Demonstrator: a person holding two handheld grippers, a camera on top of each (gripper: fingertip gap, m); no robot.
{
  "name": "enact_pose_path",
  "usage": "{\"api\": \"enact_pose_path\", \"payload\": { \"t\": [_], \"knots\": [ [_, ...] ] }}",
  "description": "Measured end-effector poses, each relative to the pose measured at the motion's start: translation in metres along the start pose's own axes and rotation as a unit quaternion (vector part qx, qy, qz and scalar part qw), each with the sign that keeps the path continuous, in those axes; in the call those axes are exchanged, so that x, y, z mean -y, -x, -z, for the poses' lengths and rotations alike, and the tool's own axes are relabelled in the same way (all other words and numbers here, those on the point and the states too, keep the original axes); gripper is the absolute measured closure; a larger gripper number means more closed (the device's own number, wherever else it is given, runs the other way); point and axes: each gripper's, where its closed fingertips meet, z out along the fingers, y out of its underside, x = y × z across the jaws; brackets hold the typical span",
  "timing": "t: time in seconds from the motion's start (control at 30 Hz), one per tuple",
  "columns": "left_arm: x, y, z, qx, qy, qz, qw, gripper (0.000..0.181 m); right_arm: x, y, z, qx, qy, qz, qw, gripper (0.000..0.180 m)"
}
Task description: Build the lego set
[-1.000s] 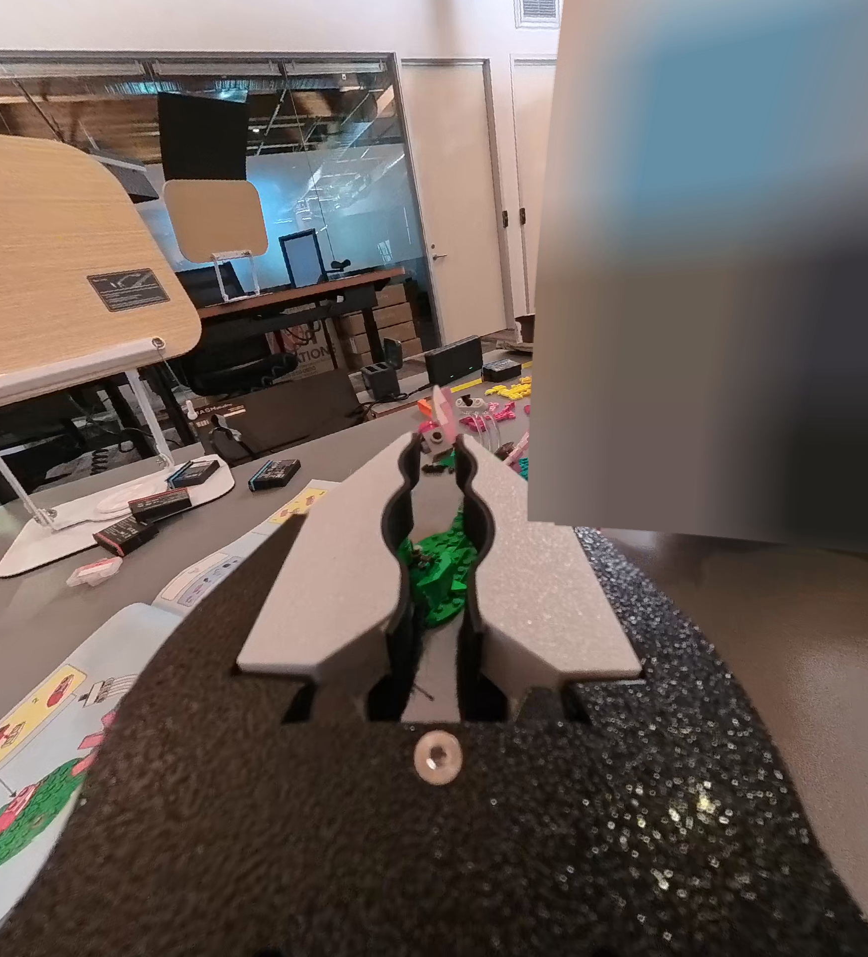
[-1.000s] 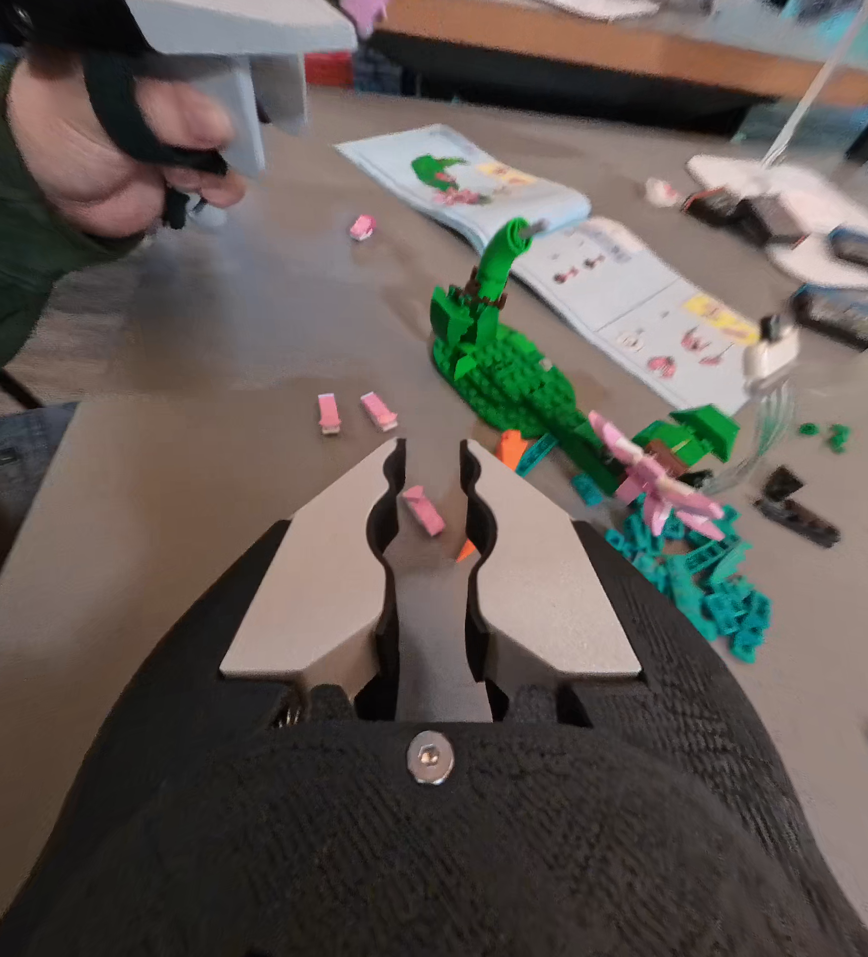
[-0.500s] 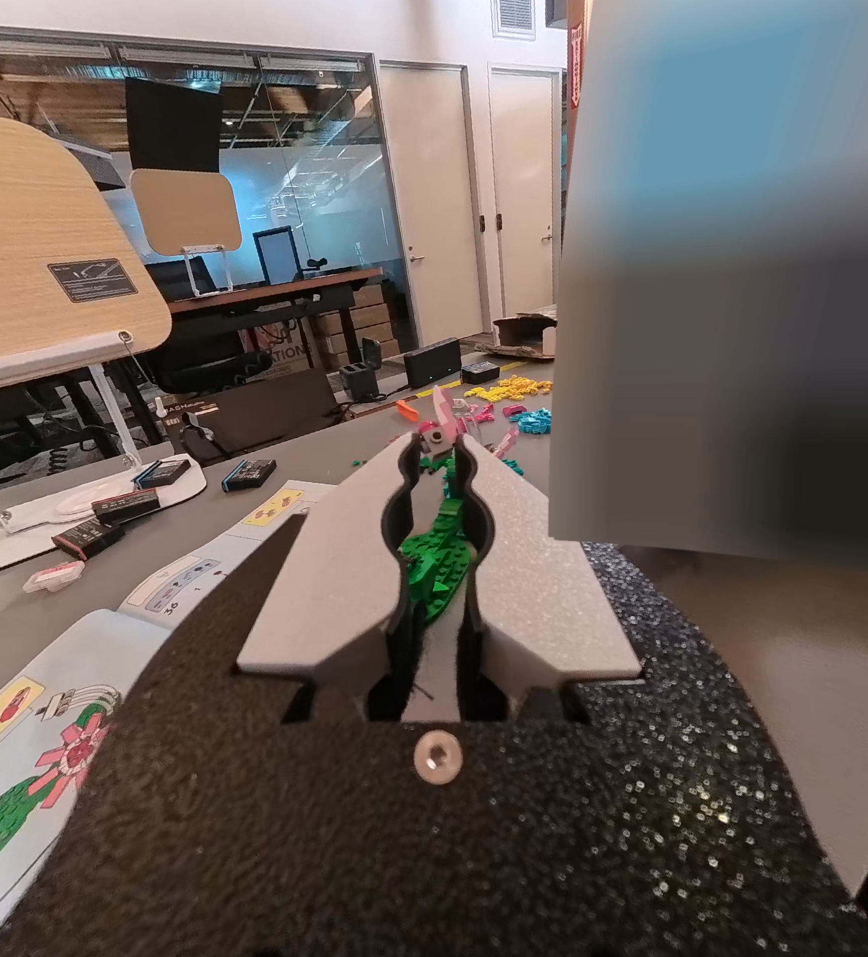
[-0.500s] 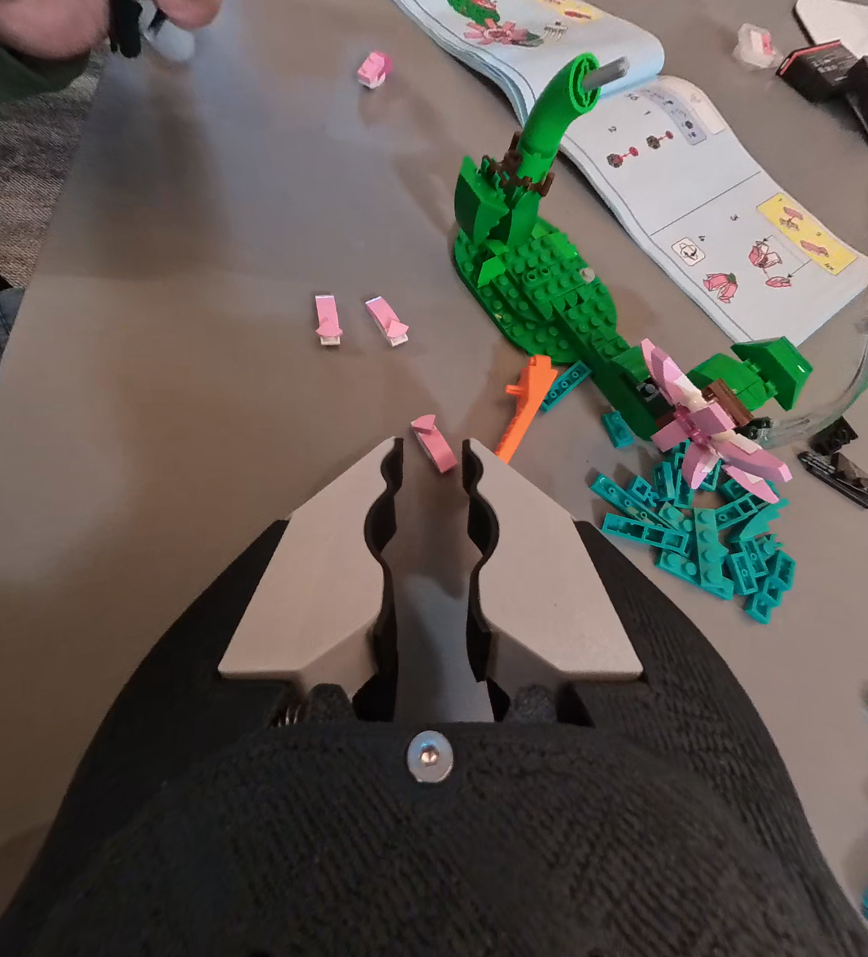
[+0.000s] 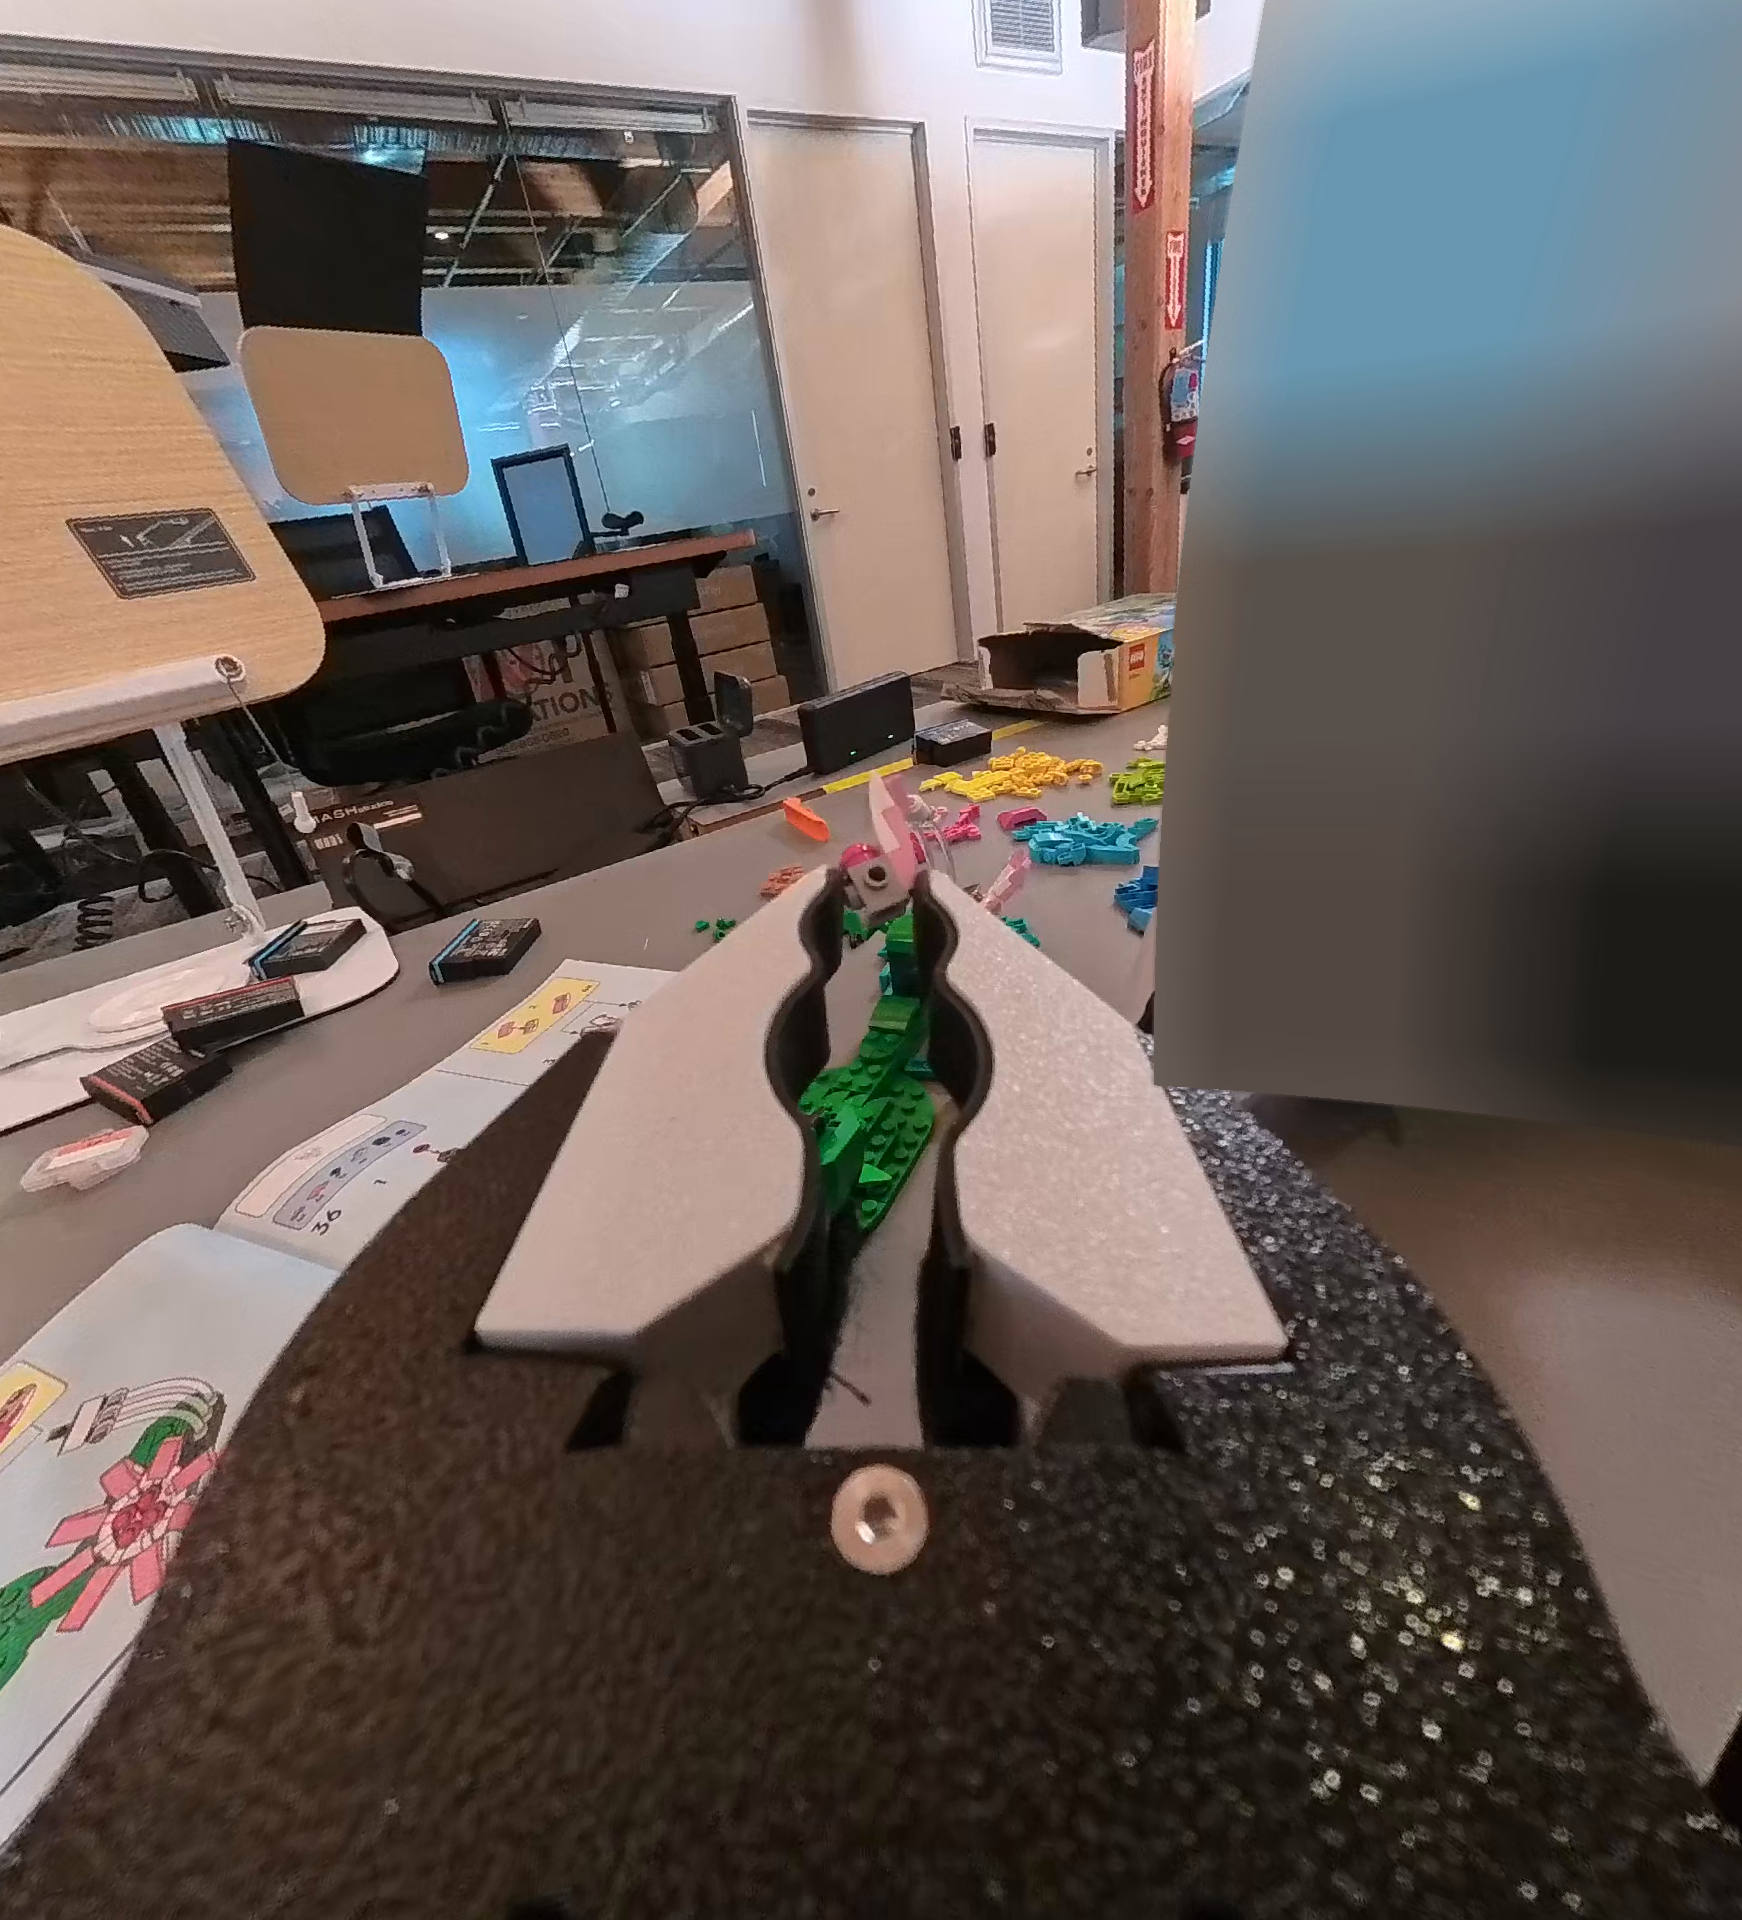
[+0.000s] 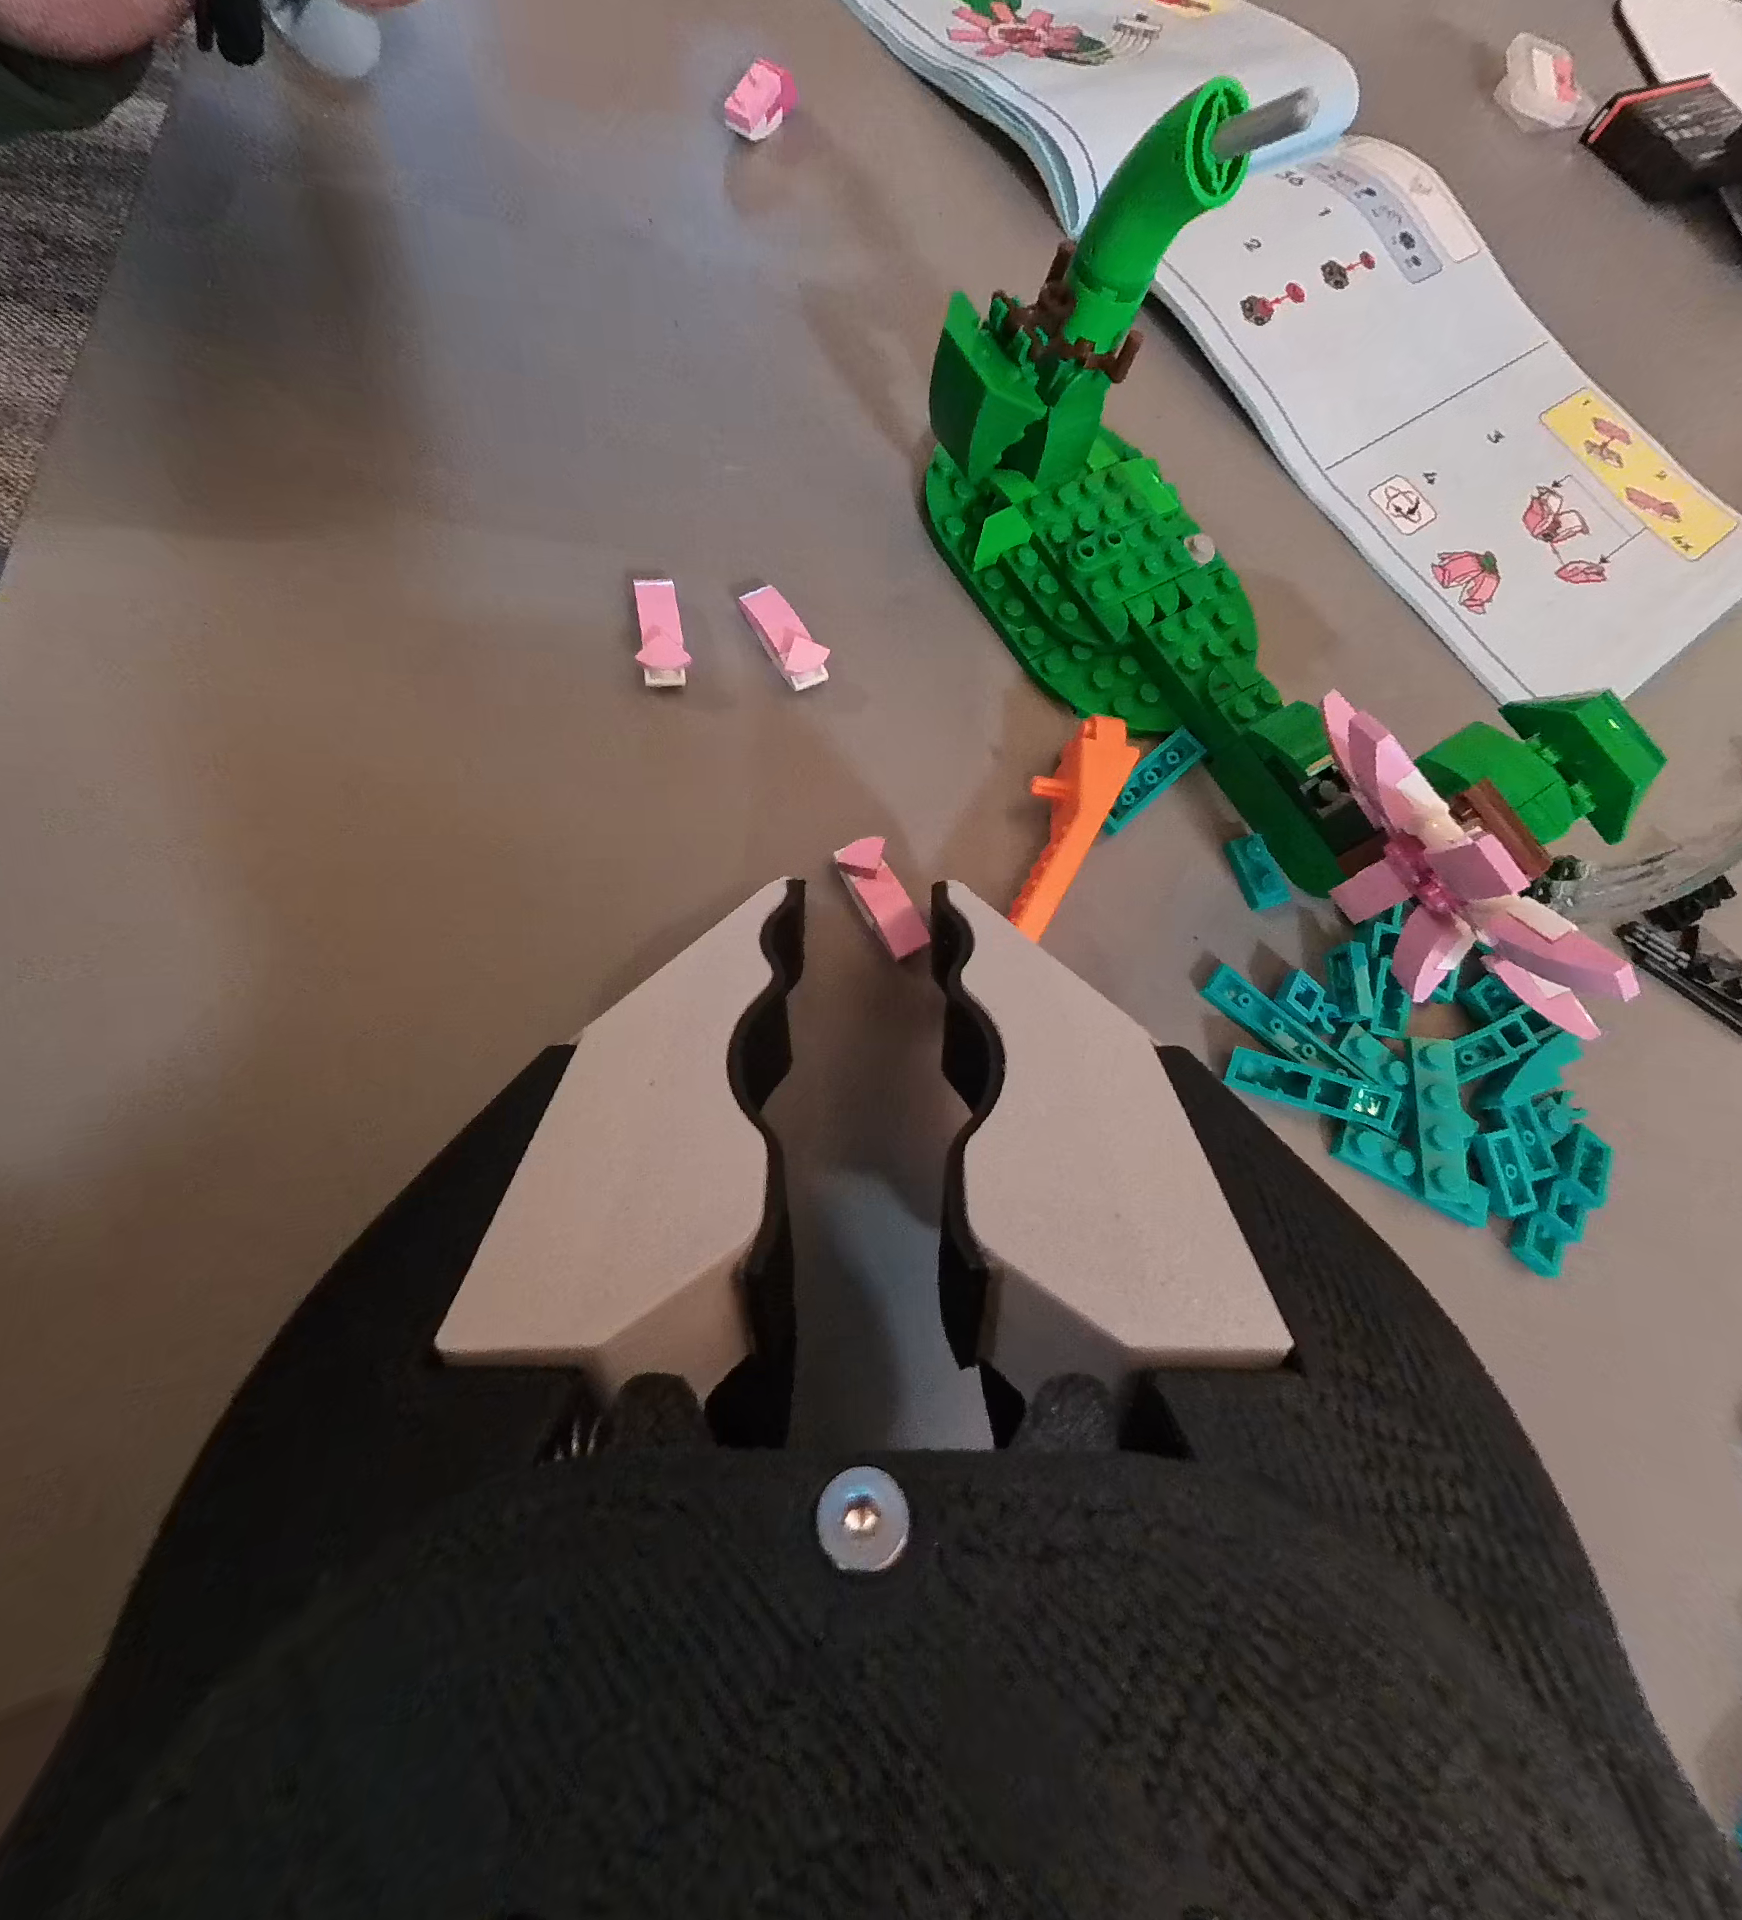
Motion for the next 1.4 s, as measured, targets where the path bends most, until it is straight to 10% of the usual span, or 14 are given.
{"api": "enact_pose_path", "payload": {
  "t": [1.07,1.4],
  "knots": [
    [-0.002,-0.005,-0.002,-0.015,0.006,0.004,1.0,0.17,0.001,-0.002,-0.003,-0.012,0.004,-0.002,1.0,0.173],
    [0.0,-0.009,-0.005,0.027,-0.038,0.002,0.999,0.17,0.064,-0.015,0.013,-0.077,-0.184,-0.05,0.979,0.173]
  ]
}}
